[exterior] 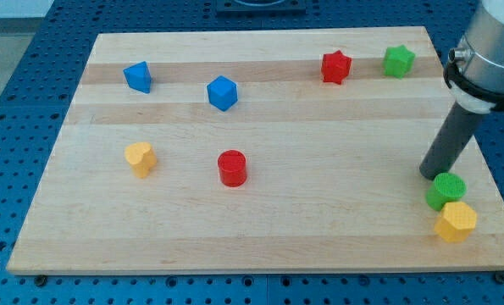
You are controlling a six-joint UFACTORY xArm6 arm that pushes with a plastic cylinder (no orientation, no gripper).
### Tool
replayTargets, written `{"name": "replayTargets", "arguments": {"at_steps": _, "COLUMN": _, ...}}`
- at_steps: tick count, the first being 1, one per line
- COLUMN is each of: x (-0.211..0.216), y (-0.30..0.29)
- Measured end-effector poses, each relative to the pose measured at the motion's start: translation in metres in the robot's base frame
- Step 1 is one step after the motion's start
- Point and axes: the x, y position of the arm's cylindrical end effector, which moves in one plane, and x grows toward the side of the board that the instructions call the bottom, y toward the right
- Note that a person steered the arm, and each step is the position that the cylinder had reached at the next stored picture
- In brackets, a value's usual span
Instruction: Push the red circle towards the top left side of the green circle
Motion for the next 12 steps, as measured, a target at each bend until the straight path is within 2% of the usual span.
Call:
{"name": "replayTargets", "arguments": {"at_steps": 4, "x": 0.005, "y": 0.003}}
{"name": "replayTargets", "arguments": {"at_steps": 5, "x": -0.010, "y": 0.001}}
{"name": "replayTargets", "arguments": {"at_steps": 6, "x": -0.020, "y": -0.037}}
{"name": "replayTargets", "arguments": {"at_steps": 8, "x": 0.040, "y": -0.129}}
{"name": "replayTargets", "arguments": {"at_steps": 9, "x": 0.051, "y": -0.202}}
{"name": "replayTargets", "arguments": {"at_steps": 10, "x": 0.031, "y": -0.259}}
{"name": "replayTargets", "arguments": {"at_steps": 11, "x": -0.009, "y": -0.276}}
{"name": "replayTargets", "arguments": {"at_steps": 12, "x": -0.017, "y": -0.241}}
